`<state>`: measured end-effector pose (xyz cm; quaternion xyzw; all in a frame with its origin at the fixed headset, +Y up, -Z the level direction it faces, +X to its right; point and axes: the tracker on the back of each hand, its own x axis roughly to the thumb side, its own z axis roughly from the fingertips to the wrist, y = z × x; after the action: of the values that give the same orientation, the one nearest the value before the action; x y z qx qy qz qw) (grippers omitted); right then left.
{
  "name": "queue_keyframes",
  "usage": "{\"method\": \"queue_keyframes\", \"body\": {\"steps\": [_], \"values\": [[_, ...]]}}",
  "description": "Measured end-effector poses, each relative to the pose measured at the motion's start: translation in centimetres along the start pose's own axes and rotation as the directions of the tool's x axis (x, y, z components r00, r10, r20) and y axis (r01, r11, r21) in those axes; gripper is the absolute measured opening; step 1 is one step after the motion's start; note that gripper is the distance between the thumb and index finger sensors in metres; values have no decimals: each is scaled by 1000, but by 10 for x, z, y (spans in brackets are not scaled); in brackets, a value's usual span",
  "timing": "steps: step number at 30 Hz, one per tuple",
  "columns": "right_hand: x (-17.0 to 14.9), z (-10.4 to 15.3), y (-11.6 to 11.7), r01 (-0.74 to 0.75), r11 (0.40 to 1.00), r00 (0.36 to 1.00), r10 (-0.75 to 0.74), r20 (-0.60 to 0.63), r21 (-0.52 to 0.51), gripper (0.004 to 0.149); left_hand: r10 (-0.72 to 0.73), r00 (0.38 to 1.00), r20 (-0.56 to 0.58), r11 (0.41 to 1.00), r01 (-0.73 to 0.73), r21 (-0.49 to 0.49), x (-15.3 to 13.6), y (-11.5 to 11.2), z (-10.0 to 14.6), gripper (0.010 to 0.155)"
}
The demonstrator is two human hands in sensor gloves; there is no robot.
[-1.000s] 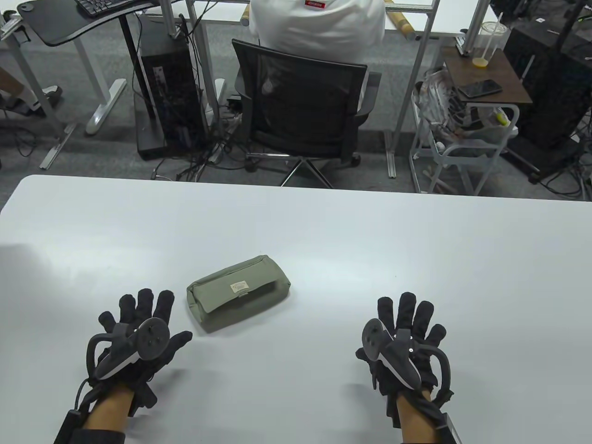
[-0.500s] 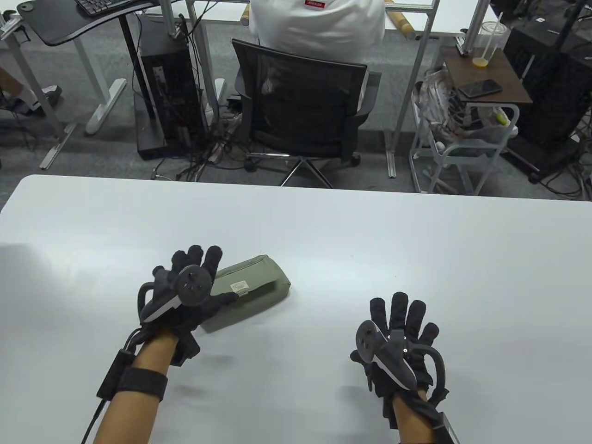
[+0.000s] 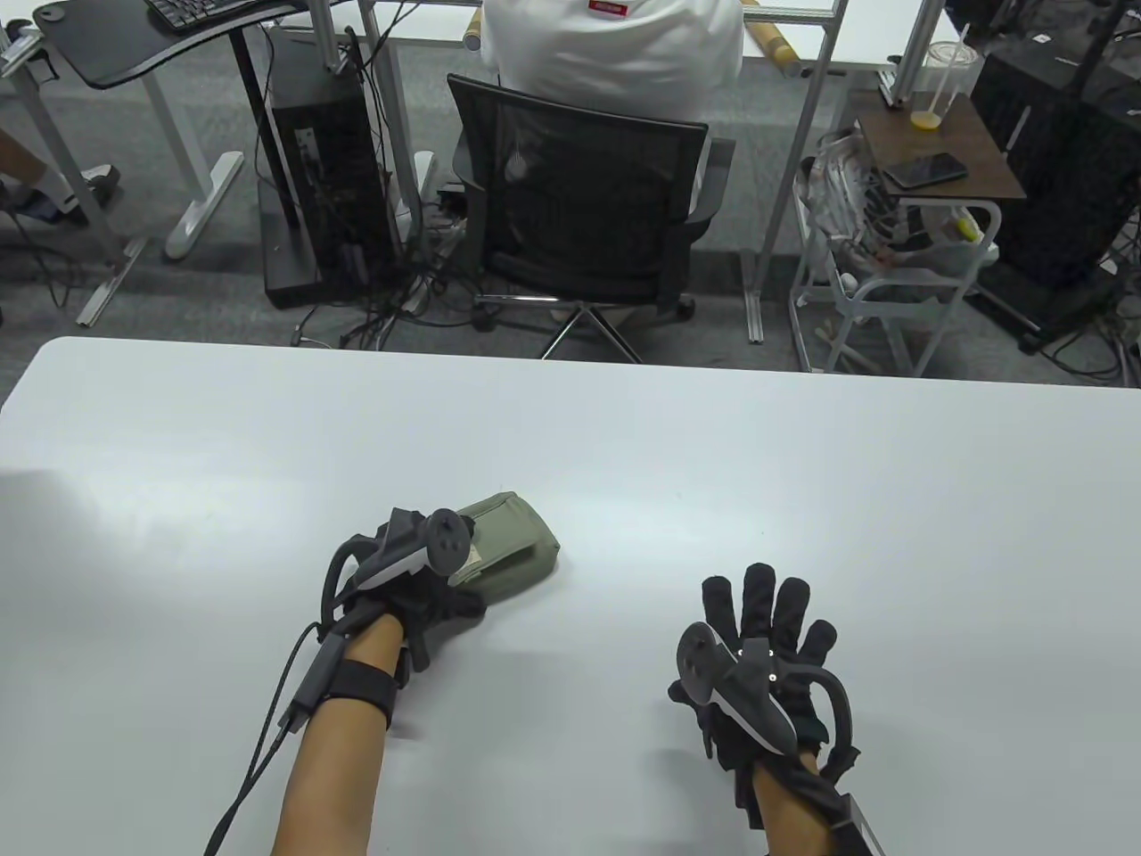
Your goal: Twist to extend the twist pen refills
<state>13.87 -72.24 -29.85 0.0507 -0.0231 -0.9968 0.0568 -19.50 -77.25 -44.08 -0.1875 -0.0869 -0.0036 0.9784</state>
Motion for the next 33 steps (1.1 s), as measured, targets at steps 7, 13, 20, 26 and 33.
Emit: {"method": "queue_keyframes", "body": {"steps": [7,13,20,26,33], "values": [[4,2,-1,6,1000,1000,-6,16,-13,107,76,997,3,987,-76,143,-3,3,4,75],[4,1,0,10,1000,1000,-10,12,-23,107,54,998,37,973,-61,224,2,12,13,66],[-1,6,-6,96,984,995,-94,23,-150,103,39,962,271,975,-96,203,54,36,56,71],[2,5,-3,282,957,956,-273,111,-73,87,-109,907,407,982,34,187,101,16,94,80],[15,-2,14,242,962,964,-253,79,127,55,-214,874,437,976,175,128,126,-20,90,84]]}}
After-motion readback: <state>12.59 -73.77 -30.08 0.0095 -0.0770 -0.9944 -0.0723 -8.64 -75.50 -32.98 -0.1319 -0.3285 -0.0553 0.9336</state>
